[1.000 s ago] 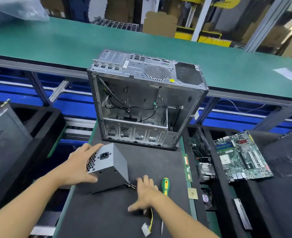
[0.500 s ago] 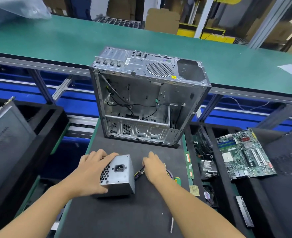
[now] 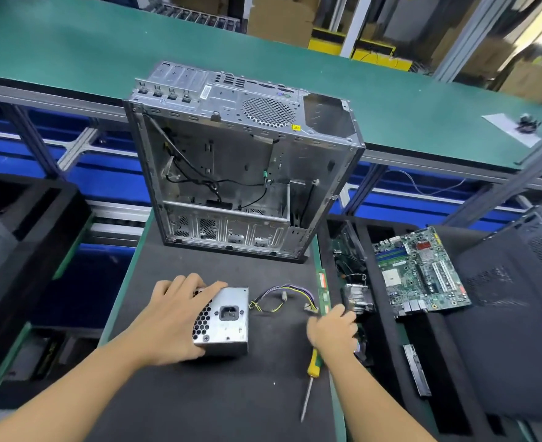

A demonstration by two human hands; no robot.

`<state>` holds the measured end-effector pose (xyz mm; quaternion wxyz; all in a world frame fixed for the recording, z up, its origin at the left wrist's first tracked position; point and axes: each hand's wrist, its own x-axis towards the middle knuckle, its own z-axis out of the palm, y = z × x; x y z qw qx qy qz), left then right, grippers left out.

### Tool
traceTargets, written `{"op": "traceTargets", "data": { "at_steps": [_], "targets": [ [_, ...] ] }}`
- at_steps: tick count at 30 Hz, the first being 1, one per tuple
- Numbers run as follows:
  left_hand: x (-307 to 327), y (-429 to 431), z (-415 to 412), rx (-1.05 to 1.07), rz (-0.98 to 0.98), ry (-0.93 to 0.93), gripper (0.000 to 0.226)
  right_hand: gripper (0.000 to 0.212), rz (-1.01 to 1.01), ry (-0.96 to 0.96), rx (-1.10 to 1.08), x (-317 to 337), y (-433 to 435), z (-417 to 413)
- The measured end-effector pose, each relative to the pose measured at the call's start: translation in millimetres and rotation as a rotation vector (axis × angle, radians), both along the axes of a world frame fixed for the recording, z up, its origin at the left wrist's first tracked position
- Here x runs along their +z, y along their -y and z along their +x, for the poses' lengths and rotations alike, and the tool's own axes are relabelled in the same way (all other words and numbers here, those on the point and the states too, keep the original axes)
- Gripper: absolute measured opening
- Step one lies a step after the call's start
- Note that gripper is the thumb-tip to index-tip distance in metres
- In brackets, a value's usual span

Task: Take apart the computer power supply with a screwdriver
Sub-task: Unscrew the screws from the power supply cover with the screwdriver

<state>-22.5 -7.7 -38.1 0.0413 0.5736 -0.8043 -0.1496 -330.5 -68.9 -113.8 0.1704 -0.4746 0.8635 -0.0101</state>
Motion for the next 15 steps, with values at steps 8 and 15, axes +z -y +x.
{"op": "traceTargets", "data": {
  "at_steps": [8,15],
  "targets": [
    [-7,6,-52,-0.084,-0.103,0.05,0.098,0.052,0.193,0.004,0.158,-16,-3,1],
    [-4,10,-64,-0.077,-0.183,0.128,0.104,0.046,0.08,0.212,0.072,4,1,-8]
  ]
}}
